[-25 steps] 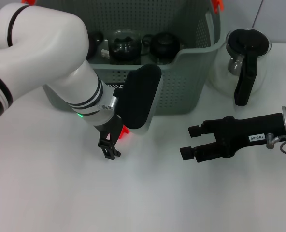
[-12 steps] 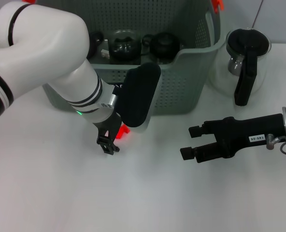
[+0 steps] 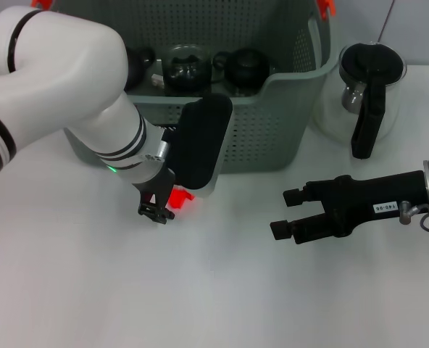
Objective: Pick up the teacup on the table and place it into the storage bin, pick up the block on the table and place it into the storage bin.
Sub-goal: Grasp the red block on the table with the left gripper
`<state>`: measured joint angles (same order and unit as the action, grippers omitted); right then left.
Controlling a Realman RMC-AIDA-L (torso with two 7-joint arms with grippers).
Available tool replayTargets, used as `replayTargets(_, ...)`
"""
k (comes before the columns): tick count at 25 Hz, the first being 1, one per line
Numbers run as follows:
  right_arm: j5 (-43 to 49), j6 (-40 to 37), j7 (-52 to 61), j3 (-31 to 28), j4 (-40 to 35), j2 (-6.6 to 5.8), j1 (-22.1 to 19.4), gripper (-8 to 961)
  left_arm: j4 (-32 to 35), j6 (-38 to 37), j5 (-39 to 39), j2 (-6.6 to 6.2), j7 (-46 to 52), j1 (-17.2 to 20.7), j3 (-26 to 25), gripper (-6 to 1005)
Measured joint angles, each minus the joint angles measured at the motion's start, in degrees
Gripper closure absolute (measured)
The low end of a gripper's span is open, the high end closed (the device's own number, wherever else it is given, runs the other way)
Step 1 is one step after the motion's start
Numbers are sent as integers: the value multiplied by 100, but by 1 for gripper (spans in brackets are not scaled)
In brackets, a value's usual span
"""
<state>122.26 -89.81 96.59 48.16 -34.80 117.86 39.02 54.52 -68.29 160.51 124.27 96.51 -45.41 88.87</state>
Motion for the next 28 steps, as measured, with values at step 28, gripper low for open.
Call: replayTargets(28,-1,-1,-22,-62,0,0,0,31,-12,-308,25,-6,205,-166,-37,455)
